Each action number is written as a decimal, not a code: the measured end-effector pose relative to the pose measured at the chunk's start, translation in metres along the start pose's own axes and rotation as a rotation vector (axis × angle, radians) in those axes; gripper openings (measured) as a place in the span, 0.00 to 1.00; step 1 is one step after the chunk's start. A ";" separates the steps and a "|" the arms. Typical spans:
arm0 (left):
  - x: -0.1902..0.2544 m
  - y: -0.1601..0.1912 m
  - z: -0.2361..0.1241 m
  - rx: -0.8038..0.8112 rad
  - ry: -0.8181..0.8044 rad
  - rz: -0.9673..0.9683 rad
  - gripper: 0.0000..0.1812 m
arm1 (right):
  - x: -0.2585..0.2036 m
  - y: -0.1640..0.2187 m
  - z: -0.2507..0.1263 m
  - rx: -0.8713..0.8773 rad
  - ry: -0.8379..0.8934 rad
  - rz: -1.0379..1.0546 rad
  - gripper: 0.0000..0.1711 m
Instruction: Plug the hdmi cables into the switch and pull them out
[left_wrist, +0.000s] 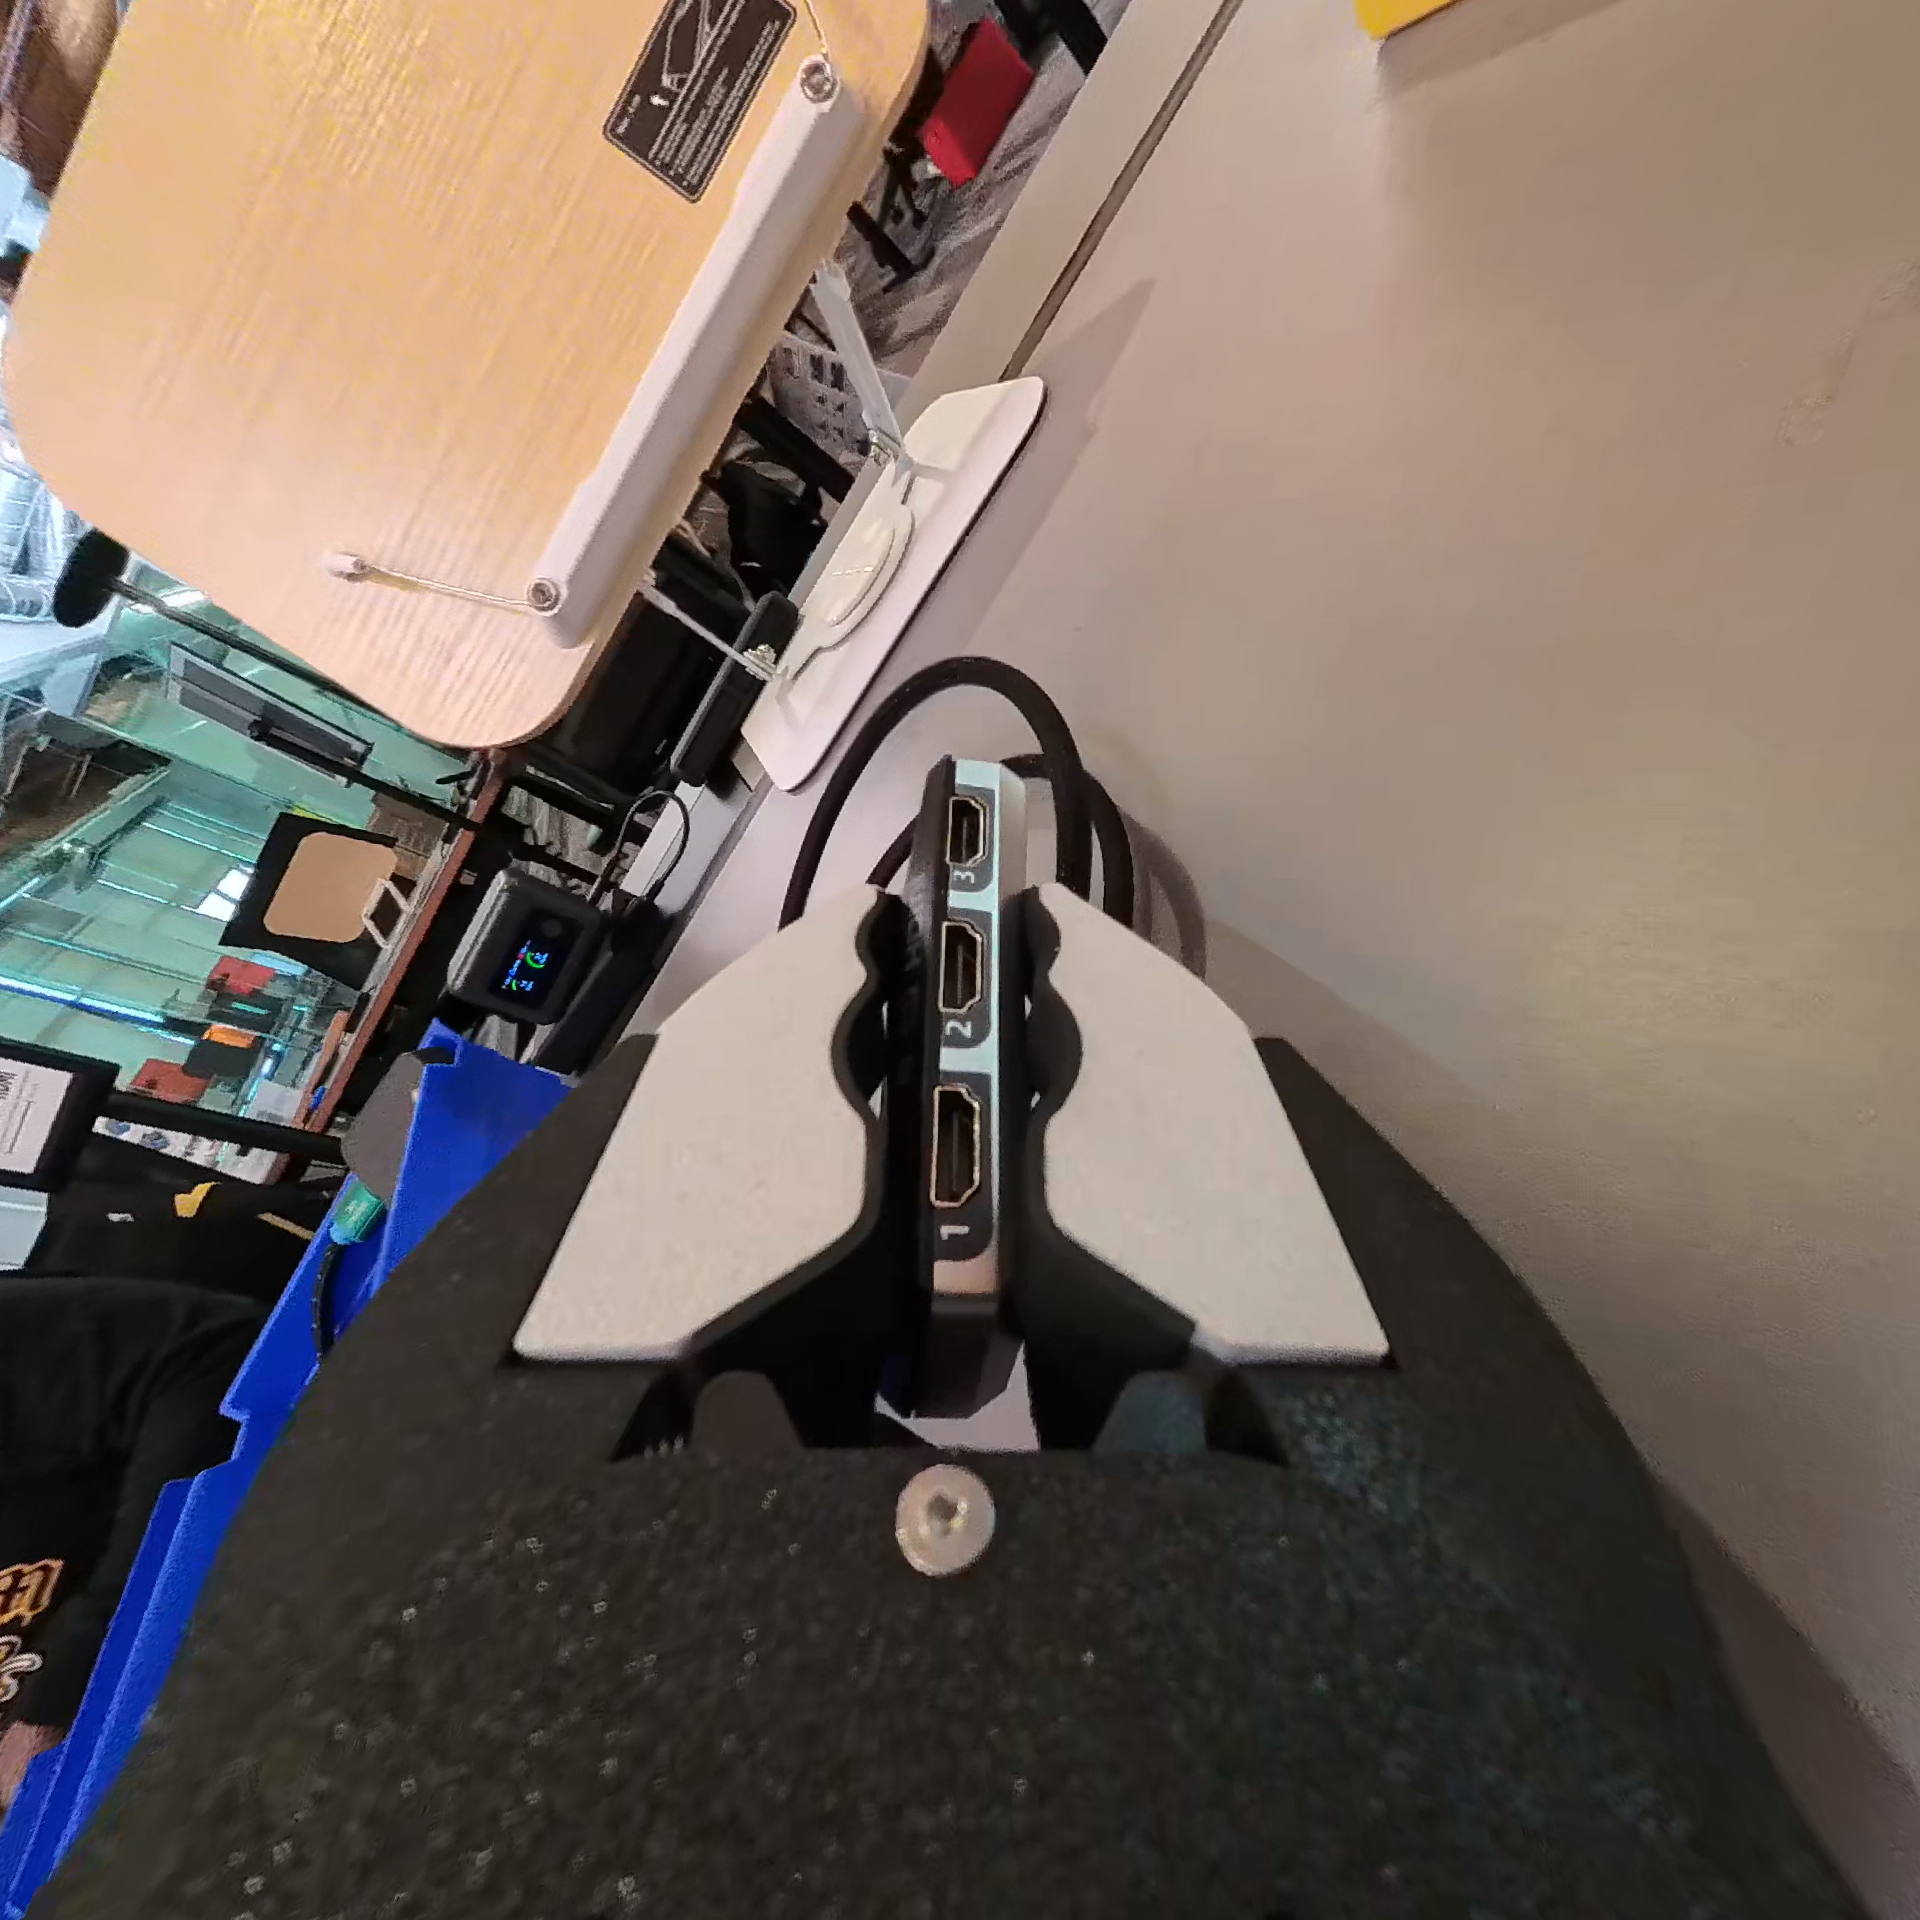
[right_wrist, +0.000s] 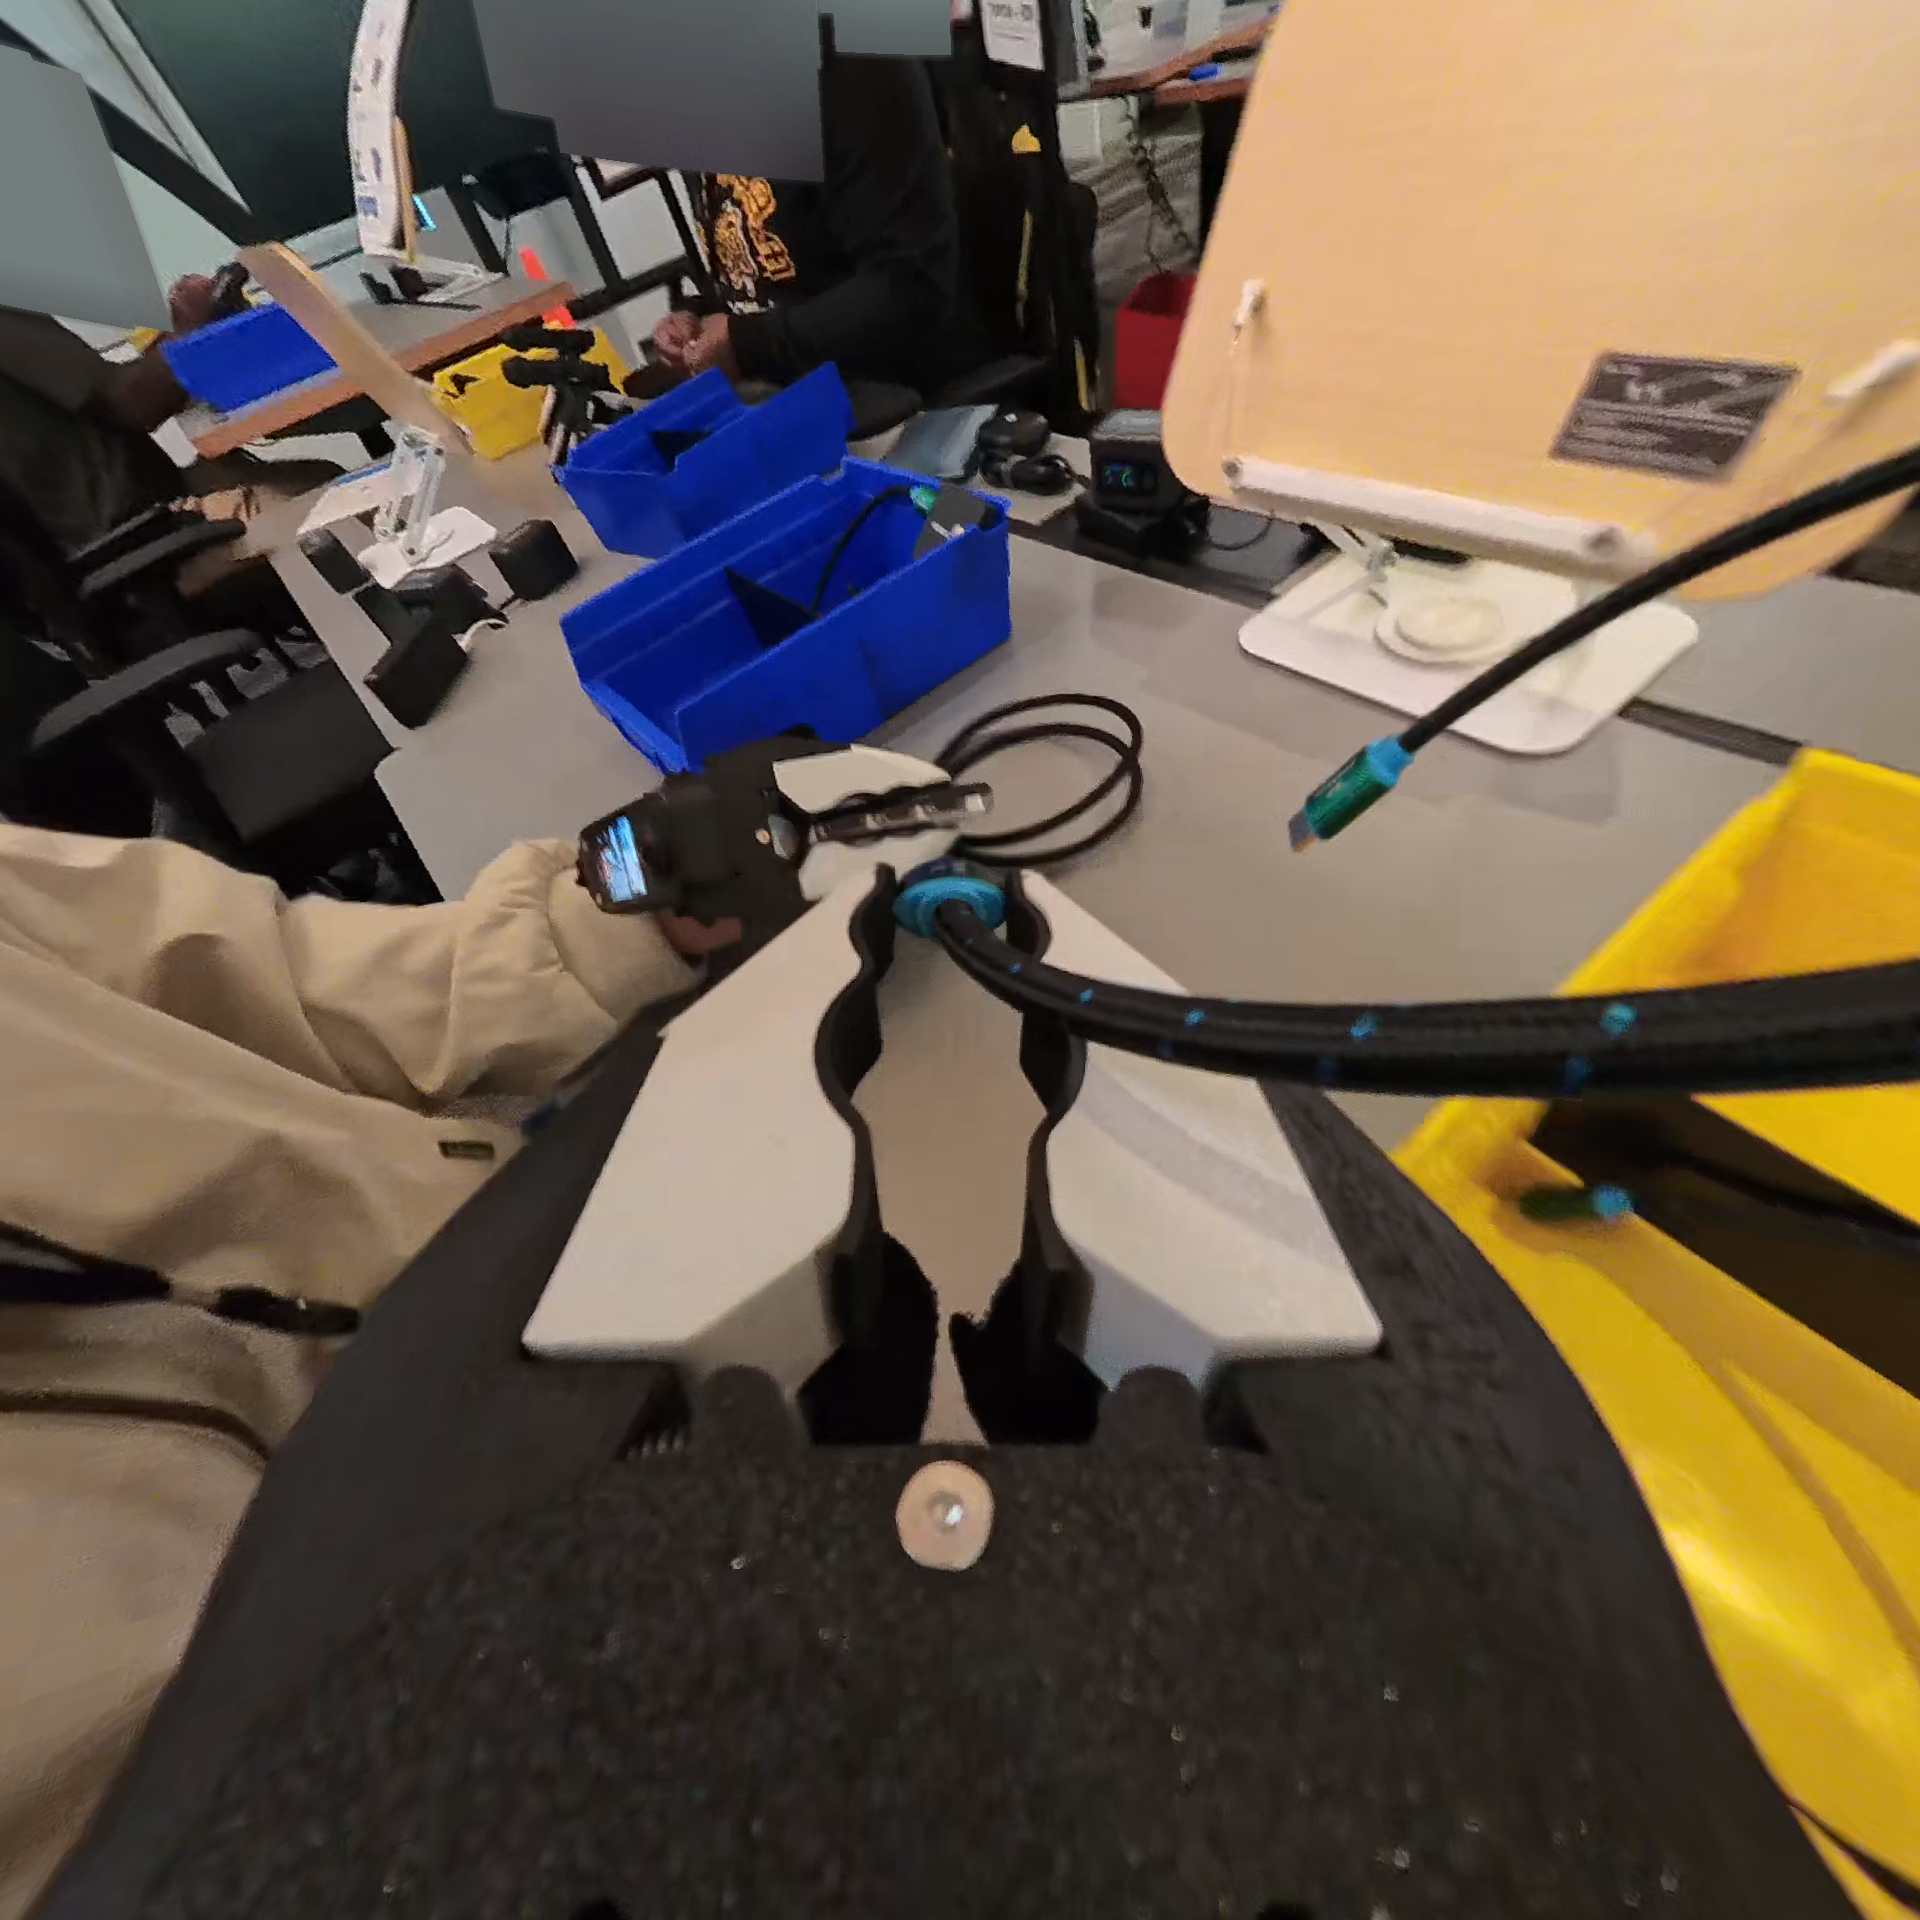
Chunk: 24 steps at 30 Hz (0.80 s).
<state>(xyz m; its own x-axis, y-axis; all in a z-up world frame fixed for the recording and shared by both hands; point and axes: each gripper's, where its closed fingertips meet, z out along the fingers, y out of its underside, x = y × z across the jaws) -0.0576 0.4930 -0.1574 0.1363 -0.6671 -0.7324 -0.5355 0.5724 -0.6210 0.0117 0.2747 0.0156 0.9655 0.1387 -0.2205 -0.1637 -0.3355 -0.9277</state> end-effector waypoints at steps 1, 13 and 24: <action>0.001 0.000 0.000 0.000 0.002 0.004 0.12 | 0.008 0.007 -0.009 -0.012 0.003 0.006 0.11; 0.003 -0.007 -0.002 0.018 0.019 -0.008 0.12 | 0.062 0.052 -0.104 -0.260 -0.167 -0.035 0.11; 0.003 -0.007 -0.003 0.022 0.027 -0.008 0.12 | 0.064 0.088 -0.106 -0.627 -0.679 0.233 0.11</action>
<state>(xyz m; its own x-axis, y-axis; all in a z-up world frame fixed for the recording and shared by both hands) -0.0558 0.4853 -0.1545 0.1183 -0.6842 -0.7196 -0.5161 0.5768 -0.6332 0.0808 0.1557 -0.0488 0.5658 0.4508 -0.6904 -0.0081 -0.8343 -0.5513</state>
